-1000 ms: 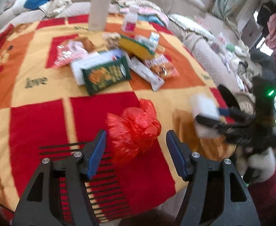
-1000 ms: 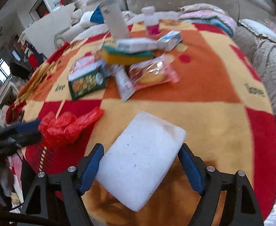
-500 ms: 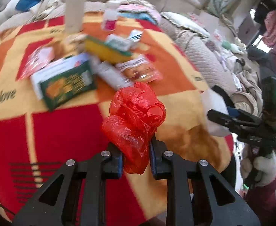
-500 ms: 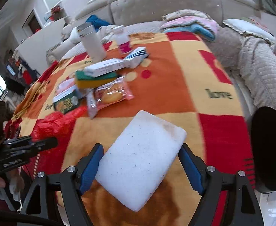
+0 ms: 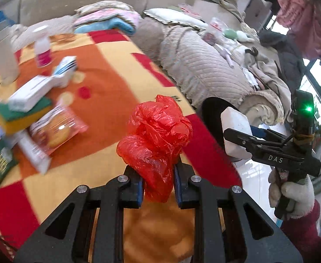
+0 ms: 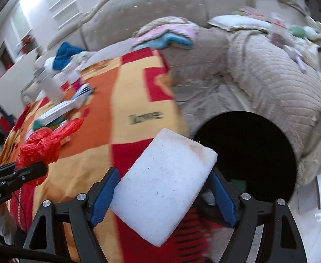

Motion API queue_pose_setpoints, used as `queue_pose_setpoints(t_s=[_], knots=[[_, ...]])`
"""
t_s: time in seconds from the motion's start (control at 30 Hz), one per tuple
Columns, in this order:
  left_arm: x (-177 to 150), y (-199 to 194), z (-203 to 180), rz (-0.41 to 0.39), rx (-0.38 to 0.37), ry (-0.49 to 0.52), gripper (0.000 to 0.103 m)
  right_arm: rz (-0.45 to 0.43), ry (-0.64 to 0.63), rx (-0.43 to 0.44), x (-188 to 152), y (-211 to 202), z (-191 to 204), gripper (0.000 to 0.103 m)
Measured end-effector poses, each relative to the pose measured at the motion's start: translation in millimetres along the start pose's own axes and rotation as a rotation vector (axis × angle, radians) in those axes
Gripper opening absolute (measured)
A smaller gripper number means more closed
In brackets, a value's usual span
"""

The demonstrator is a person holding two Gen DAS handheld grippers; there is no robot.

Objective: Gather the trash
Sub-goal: 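Carry the red bag and foam block to the black bin and release both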

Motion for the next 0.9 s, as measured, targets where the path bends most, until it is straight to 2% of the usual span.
queue_pose_setpoints(t_s=[0.43,0.7,0.9], knots=[[21.0,81.7,-82.7,0.042,-0.097,0.04,0.019,-0.018,0.096,-0.111,8.2,-0.9,-97.2,0.08],[20.1,114.4,-112.8,0.068,-0.133,0.048,0.019,-0.003,0.147,-0.127,1.4,10.7,-124.1,0.08],[16.6,129.3,-121.2,0.083,-0.14,0.047,0.019,0.0,0.162,-0.136,-3.7,14.4,-134.3,0.082]])
Point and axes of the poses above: each gripper's, at about its wrist camera, not at the fingertips, and y roughly the way its jaws point, z to its left, x to its top, the point moved 10 cm from there along y, roughly the way its jaws point, and after that the axes turned 13 degrees about -z, right-handed, at the moved point
